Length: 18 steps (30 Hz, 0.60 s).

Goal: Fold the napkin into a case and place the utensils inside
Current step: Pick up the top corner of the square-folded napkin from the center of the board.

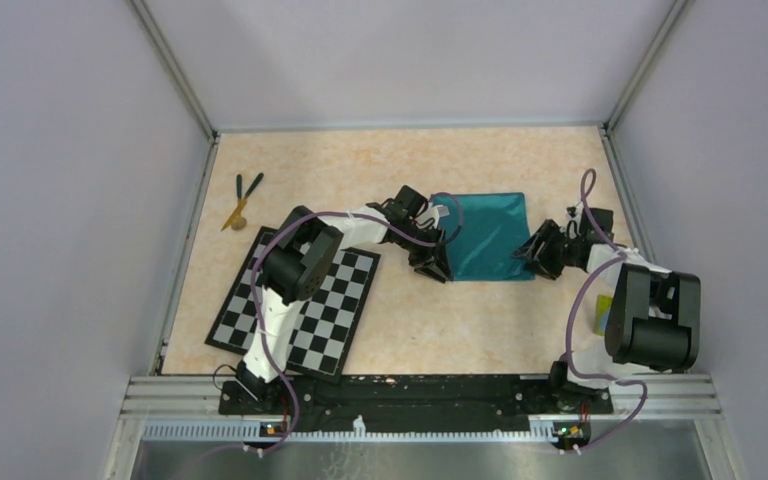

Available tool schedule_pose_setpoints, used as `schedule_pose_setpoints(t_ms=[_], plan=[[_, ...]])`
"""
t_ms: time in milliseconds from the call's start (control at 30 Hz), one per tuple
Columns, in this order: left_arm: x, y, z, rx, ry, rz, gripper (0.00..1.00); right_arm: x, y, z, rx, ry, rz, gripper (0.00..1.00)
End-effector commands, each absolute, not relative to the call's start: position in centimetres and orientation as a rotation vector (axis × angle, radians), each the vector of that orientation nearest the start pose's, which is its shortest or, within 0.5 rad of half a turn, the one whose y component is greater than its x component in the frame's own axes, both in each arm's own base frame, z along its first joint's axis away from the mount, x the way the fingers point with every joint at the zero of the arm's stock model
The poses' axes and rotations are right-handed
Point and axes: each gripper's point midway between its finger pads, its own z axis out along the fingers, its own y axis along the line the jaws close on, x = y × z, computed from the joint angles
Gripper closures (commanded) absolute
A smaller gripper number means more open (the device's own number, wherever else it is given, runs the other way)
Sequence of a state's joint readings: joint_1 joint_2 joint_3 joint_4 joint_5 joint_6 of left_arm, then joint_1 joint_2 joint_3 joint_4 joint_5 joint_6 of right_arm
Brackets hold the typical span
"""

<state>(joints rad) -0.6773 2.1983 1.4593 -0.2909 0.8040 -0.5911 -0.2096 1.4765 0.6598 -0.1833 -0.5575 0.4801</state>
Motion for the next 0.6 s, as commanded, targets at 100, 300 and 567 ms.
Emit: schedule_pose_setpoints(t_ms=[100, 300, 567], plan=[[27.2, -40.5, 4.0, 0.511, 2.766, -1.451, 0.63, 31.8, 3.5, 4.2, 0.606, 2.44, 0.717, 0.42], [27.2, -40.6, 4.0, 0.514, 2.765, -1.453, 0.63, 32.8, 3.8, 4.2, 0.577, 2.404, 0.76, 0.41], [27.2, -40.6, 4.0, 0.513, 2.766, -1.455, 0.63, 30.9, 5.6, 5.2, 0.567, 2.408, 0.868, 0.47]])
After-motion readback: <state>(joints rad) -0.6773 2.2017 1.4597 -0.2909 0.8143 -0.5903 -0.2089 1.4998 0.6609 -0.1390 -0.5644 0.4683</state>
